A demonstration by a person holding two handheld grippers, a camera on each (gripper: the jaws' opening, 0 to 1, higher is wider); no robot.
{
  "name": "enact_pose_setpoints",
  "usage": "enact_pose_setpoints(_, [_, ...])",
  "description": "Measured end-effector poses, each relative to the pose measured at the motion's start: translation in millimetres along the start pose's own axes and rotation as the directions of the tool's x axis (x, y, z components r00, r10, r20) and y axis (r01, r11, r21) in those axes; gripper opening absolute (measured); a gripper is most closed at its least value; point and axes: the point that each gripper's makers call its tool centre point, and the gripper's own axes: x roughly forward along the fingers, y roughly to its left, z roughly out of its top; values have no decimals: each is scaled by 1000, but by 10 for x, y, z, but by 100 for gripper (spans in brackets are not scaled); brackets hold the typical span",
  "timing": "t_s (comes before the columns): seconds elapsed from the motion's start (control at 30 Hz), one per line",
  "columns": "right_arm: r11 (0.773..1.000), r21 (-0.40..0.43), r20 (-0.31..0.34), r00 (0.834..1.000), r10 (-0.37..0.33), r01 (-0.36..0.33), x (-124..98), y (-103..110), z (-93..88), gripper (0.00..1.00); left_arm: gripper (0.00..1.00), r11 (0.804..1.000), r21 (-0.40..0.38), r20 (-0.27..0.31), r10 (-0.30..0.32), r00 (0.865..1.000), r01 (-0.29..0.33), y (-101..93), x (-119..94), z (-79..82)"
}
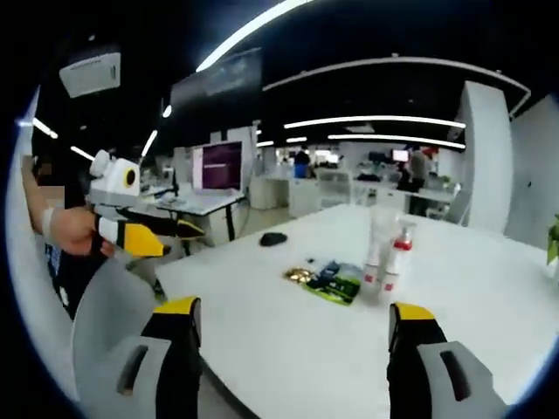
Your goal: Arrange the skincare products in the storage area until every visible bottle or jar stands upright without overlapping.
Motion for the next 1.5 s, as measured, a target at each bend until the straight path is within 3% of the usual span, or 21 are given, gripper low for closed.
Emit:
enact_pose_setpoints(0.17, [995,-95,-3,1000,-7,6,4,-56,-38,96,99,995,89,20,34,999,-35,-31,75,23])
enact_pose_setpoints(0.23, [994,-111,15,1000,-6,7,16,-85,-56,97,99,987,155,59,40,997,-48,-151,111,63])
enact_pose_setpoints(0.37, [998,-70,-2,1000,-4,4,57,-115,-115,98,99,985,156,28,75,997,-79,-10,104,-35])
enact_pose_setpoints(0.4, [996,-79,43,999,-25,29,39,-154,-39,98,99,984,157,35,78,996,-83,20,94,-23])
enact_pose_setpoints(0.5, [991,-96,42,995,-91,95,11,-302,-79,98,99,984,139,31,105,994,-109,154,90,-25])
enact_pose_setpoints(0.7, [992,-79,47,994,-96,100,19,-334,-78,97,99,977,124,21,169,985,-170,353,98,-116])
enact_pose_setpoints(0.77, [992,-75,44,994,-103,106,6,-344,-86,95,99,979,123,9,166,986,-165,364,131,-174])
enact_pose_setpoints(0.8, [991,-78,46,993,-104,108,6,-345,-84,94,99,976,126,-3,179,984,-177,350,136,-189])
enact_pose_setpoints(0.87, [988,-97,23,993,-120,121,21,-364,-129,93,99,953,204,-9,229,973,-222,359,135,-202])
enact_pose_setpoints(0.97, [986,-110,10,992,-128,129,13,-378,-163,91,99,943,285,-26,190,981,-175,248,216,-294])
enact_pose_setpoints(1.0, [985,-112,5,991,-131,131,9,-383,-170,91,99,940,310,-70,170,983,-140,187,239,-399])
enact_pose_setpoints(1.1, [985,-115,-1,991,-132,131,12,-384,-182,91,99,937,339,-133,134,982,-82,23,274,-511])
enact_pose_setpoints(1.23, [985,-122,-5,992,-122,121,14,-355,-186,91,96,948,306,-138,131,982,-83,-6,269,-500])
enact_pose_setpoints(1.33, [985,-130,-5,993,-119,117,17,-341,-185,90,97,958,265,-121,145,982,-109,44,259,-436])
enact_pose_setpoints(1.5, [985,-135,-16,994,-111,108,23,-323,-204,89,98,964,236,-118,156,981,-125,143,257,-471])
